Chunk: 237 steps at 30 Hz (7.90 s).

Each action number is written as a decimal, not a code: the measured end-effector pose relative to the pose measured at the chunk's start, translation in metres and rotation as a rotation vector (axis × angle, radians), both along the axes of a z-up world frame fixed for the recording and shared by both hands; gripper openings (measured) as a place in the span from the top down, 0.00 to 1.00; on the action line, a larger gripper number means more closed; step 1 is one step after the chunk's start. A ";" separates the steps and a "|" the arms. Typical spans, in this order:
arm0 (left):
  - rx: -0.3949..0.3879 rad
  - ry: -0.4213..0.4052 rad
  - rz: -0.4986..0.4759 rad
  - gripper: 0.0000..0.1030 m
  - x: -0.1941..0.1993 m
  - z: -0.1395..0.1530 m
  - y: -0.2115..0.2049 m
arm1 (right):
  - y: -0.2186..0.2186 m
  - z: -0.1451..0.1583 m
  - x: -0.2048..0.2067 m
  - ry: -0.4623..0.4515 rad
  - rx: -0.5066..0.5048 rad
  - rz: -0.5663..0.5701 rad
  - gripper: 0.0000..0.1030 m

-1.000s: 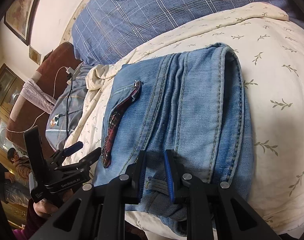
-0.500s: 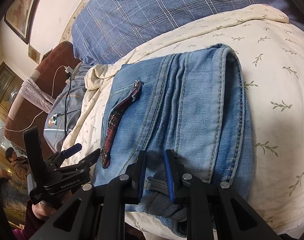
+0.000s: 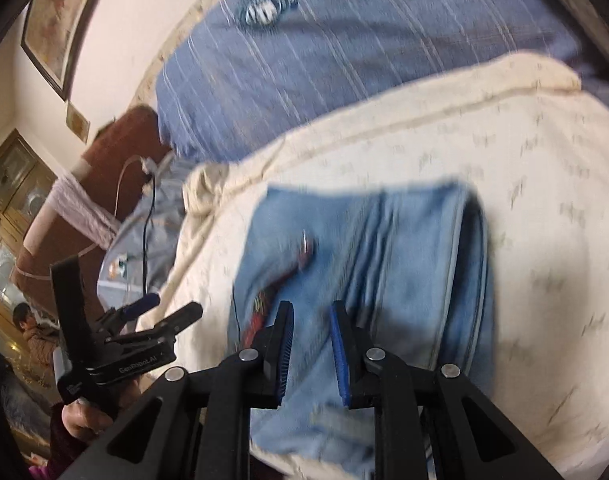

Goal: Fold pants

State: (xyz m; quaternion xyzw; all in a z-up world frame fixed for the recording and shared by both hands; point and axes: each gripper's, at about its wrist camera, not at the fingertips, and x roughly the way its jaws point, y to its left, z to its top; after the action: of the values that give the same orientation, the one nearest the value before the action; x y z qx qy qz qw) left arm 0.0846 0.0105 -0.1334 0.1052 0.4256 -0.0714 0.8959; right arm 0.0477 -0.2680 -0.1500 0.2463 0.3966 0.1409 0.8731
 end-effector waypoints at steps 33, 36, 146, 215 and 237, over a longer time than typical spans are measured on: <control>-0.121 0.071 -0.019 0.07 0.010 0.014 -0.006 | -0.011 -0.006 0.029 -0.042 -0.067 -0.071 0.78; -0.119 0.079 -0.032 0.07 -0.006 0.019 0.003 | -0.010 -0.003 0.016 -0.051 -0.065 -0.079 0.78; -0.603 0.431 -0.292 0.39 0.061 -0.072 -0.020 | -0.063 -0.082 0.008 0.288 0.357 -0.004 0.28; -0.137 -0.093 0.129 0.18 0.076 0.060 0.032 | 0.003 -0.003 0.089 -0.033 0.106 -0.024 0.38; 0.022 -0.459 0.163 0.03 -0.080 0.169 0.009 | 0.056 0.129 -0.052 -0.268 -0.177 -0.107 0.36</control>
State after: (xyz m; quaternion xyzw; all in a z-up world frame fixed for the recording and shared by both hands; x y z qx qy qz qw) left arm 0.0045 0.0196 0.0360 0.0940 0.2187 0.0314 0.9707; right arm -0.0040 -0.2117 -0.0212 0.1681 0.2736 0.0905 0.9427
